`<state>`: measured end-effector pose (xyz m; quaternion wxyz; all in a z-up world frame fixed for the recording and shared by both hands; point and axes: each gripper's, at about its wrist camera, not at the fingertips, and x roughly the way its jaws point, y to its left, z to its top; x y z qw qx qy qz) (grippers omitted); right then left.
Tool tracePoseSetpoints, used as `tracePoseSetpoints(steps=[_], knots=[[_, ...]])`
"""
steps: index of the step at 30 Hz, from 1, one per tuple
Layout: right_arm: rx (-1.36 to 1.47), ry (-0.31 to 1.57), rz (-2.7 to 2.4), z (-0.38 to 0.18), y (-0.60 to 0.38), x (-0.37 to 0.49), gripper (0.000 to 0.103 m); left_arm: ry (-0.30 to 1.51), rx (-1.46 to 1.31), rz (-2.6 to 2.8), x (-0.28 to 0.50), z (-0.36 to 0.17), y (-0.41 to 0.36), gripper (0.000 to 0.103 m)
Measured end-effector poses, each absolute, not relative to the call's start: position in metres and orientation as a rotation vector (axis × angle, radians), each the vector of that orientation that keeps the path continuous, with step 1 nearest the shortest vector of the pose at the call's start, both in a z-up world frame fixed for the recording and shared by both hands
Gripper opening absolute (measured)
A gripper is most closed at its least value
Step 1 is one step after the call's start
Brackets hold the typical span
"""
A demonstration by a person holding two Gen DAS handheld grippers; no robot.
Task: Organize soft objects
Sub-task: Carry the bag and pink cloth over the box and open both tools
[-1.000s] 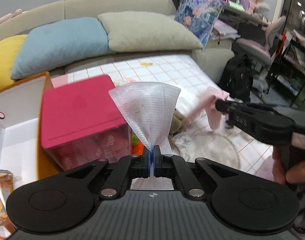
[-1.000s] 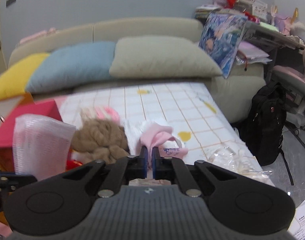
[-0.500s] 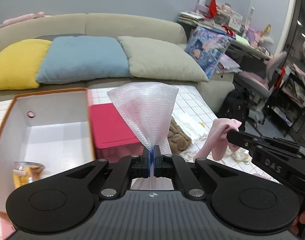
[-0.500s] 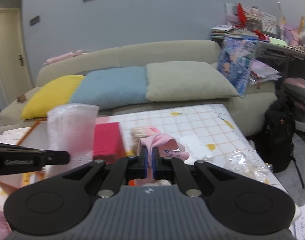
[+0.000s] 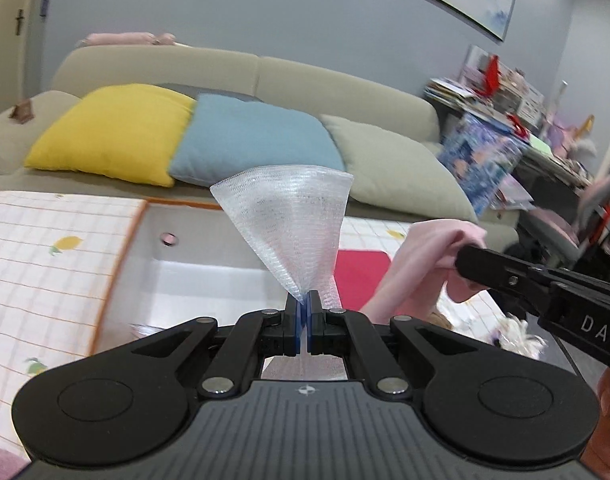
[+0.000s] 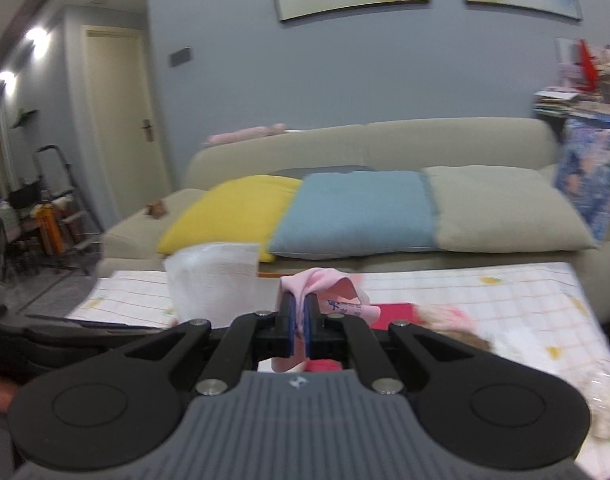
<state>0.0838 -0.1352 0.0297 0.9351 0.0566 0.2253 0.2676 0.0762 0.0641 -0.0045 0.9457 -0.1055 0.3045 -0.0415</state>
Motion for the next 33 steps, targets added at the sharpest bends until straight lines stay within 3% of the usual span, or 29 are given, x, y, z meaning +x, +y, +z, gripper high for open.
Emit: tracePoseSetpoints(steps=[14,26,31,33], knots=[[-0.202,0.611,0.643,-0.015,-0.030,0.144,0.001,0.813,-0.232,-0.045,0.119,-0.053,0.111,0.002],[-0.470,0.743,0.666,-0.068,0.001,0.173,0.001,1.004,-0.176,-0.063,0.156,-0.098,0.114,0.003],[-0.535,0.789,0.676,-0.078,0.005,0.177,0.001,1.046,-0.132,-0.046,0.162,-0.107,0.117,0.005],[-0.548,0.806,0.673,-0.081,0.006,0.180,0.002,1.057,-0.088,-0.037,0.161,-0.110,0.113,0.010]])
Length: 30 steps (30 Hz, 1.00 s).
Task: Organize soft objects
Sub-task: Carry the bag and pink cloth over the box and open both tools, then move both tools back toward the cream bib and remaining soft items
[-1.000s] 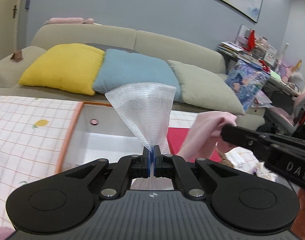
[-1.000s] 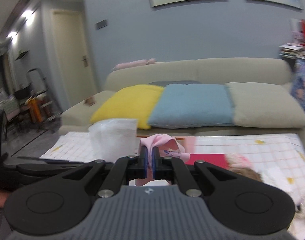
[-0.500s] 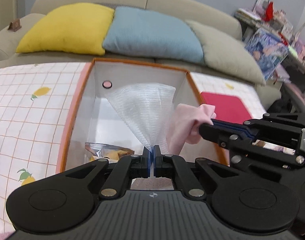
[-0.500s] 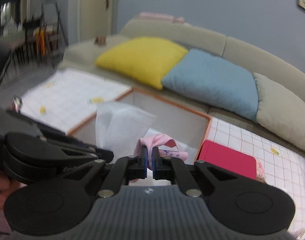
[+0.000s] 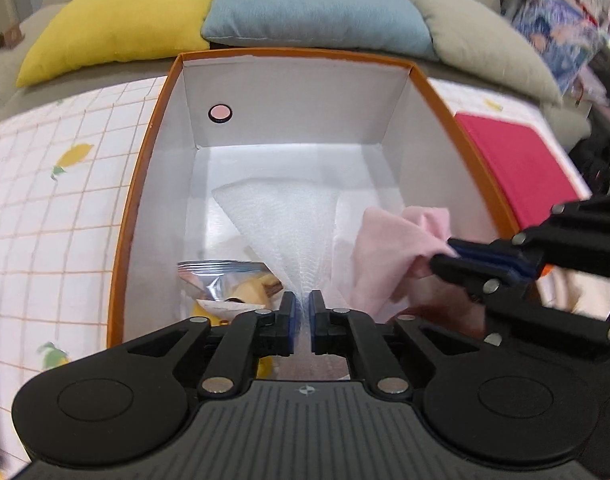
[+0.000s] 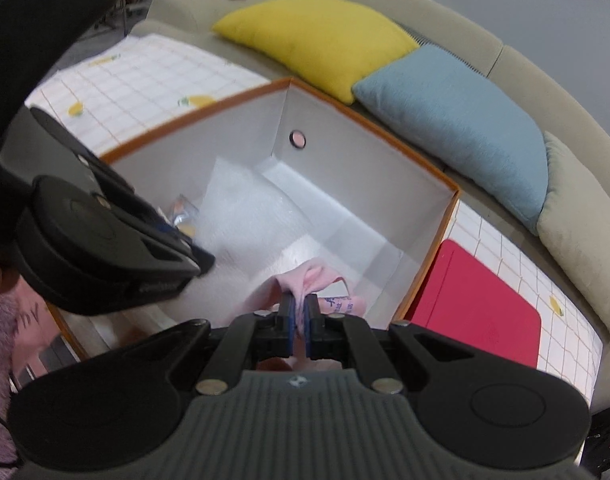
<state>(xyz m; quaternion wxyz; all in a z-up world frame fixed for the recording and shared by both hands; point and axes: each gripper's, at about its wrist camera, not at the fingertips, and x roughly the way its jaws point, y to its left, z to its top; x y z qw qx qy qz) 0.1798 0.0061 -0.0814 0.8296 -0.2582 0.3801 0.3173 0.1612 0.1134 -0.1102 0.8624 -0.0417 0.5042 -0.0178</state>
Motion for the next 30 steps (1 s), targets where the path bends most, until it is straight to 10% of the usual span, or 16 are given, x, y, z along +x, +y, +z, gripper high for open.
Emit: tracePoseSetpoints(steps=[12,30], knots=[[-0.583,0.792,0.692,-0.074,0.006,0.173,0.020,1.034,-0.089,-0.018,0.147,-0.094,0.113,0.054],[-0.386,0.753,0.613,-0.005,-0.046,0.143,0.038,0.852,-0.114,-0.036,0.110,-0.029,0.092,0.060]])
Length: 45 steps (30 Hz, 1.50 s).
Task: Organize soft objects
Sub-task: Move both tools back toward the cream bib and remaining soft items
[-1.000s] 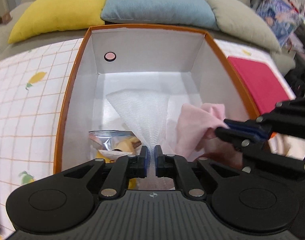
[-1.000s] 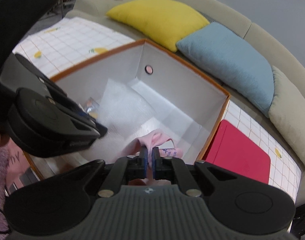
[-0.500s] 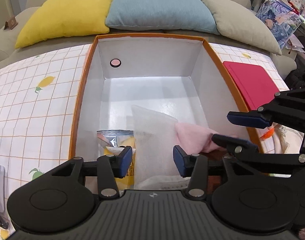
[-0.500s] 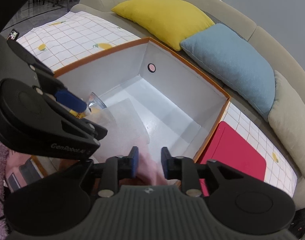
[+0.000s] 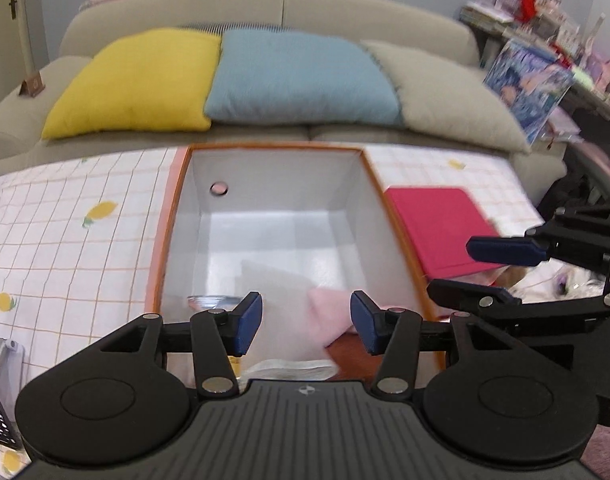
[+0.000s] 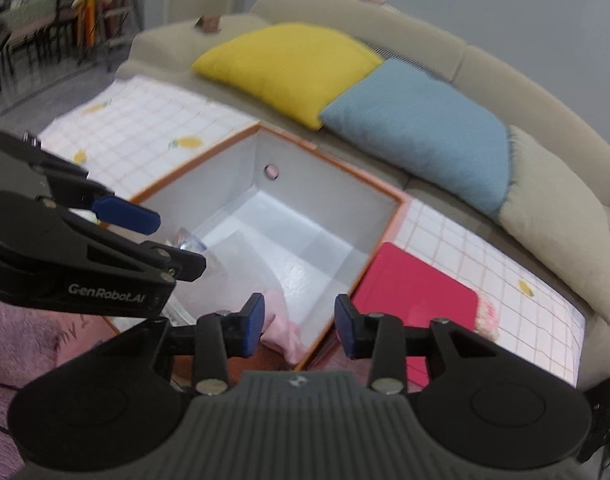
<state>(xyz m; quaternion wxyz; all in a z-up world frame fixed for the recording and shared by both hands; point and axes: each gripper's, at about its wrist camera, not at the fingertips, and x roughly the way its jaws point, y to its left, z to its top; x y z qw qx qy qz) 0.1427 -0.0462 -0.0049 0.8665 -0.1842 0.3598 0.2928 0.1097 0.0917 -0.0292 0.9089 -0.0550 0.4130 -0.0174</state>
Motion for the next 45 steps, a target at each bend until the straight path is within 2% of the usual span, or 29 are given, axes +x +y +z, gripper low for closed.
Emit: tracePoseSetpoints(steps=[9,18,33,40,45], knots=[[-0.244,0.616,0.479,0.007,-0.106,0.098,0.042,0.716,-0.134,-0.100,0.075,-0.018,0.058,0.060],[-0.093,0.612,0.320,-0.003,-0.167,0.062,0.046,0.655,-0.195,-0.204,0.044,-0.026,0.016,0.060],[-0.007,0.799,0.093,-0.053,-0.242,0.065,0.048,0.776,-0.155,-0.376,0.068,-0.051,-0.047,0.060],[0.077,0.881,-0.052,-0.074,-0.287,0.096,0.054,0.848,-0.139,-0.451,0.095,-0.072,-0.080,0.060],[0.077,0.892,-0.146,-0.086,-0.322,0.113,0.054,0.886,-0.126,-0.477,0.119,-0.087,-0.103,0.070]])
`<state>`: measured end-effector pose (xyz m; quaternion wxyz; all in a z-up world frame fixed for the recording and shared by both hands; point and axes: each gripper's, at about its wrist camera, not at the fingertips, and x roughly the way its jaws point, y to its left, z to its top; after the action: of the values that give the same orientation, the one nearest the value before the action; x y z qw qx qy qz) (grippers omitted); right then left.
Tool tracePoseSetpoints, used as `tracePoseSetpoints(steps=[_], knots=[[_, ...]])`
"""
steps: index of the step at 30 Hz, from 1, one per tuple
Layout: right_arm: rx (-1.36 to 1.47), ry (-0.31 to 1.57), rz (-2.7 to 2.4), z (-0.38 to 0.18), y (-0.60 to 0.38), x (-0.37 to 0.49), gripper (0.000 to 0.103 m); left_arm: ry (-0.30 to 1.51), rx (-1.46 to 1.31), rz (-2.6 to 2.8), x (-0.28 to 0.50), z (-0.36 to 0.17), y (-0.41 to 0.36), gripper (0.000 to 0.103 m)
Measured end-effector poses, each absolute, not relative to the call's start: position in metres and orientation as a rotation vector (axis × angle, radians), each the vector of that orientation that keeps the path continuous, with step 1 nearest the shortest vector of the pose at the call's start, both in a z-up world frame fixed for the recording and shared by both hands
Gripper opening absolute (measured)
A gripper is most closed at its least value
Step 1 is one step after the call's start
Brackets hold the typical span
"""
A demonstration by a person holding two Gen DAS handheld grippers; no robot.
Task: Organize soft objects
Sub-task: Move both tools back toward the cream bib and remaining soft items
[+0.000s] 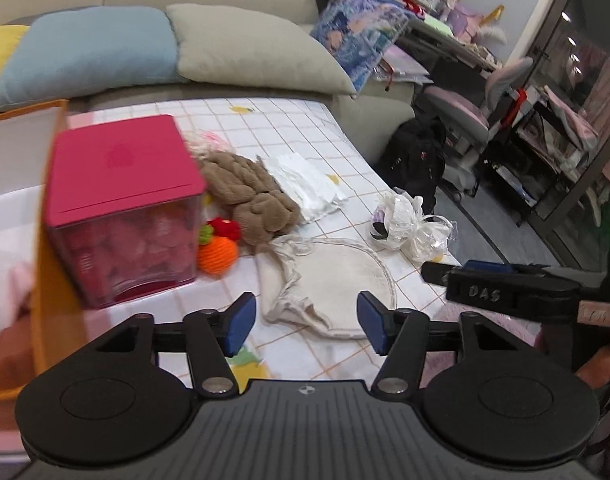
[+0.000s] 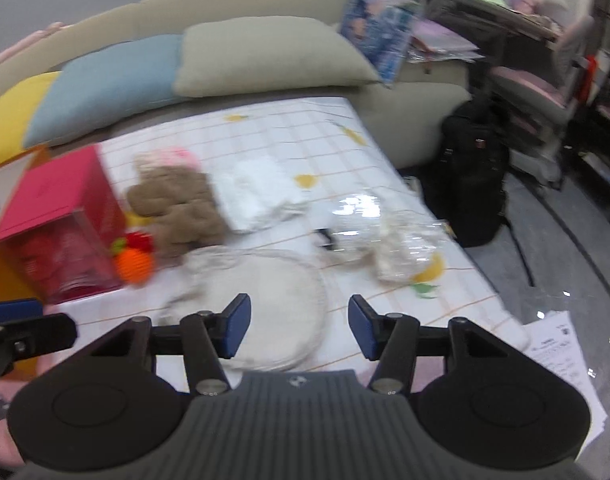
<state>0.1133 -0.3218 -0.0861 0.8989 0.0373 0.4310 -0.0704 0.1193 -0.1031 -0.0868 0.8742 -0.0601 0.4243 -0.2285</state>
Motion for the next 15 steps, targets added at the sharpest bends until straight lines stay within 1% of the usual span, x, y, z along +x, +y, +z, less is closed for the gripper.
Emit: tracePoseSetpoints(steps=[1,3,4,5,6,7,8,10,11,15], knots=[[0.073,0.891,-0.151,-0.087,-0.329,0.117,0.056,0.893,-0.118,-0.481,0.124,-0.090,-0.108,0.071],[0.032,0.877,-0.149,-0.089,-0.341,0.125,0.065,0.917,-0.111,-0.488,0.136,-0.097,-0.117,0.074],[-0.007,0.858,-0.142,-0.090,-0.346,0.129,0.067,0.930,-0.110,-0.489,0.142,-0.100,-0.122,0.074],[-0.050,0.841,-0.132,-0.090,-0.351,0.134,0.069,0.946,-0.111,-0.489,0.149,-0.105,-0.127,0.078],[-0.102,0.829,-0.117,-0.093,-0.355,0.140,0.075,0.964,-0.110,-0.485,0.155,-0.109,-0.131,0.079],[-0.146,0.818,-0.102,-0.096,-0.359,0.146,0.079,0.984,-0.108,-0.474,0.161,-0.113,-0.135,0.079],[-0.194,0.805,-0.085,-0.100,-0.363,0.152,0.079,1.000,-0.107,-0.468,0.167,-0.116,-0.138,0.079],[-0.278,0.803,-0.053,-0.109,-0.370,0.165,0.083,1.027,-0.095,-0.463,0.177,-0.125,-0.146,0.079],[-0.317,0.807,-0.039,-0.114,-0.372,0.172,0.084,1.037,-0.086,-0.457,0.182,-0.129,-0.150,0.079],[-0.371,0.847,0.017,-0.136,-0.380,0.196,0.086,1.081,-0.050,-0.431,0.196,-0.146,-0.162,0.081]])
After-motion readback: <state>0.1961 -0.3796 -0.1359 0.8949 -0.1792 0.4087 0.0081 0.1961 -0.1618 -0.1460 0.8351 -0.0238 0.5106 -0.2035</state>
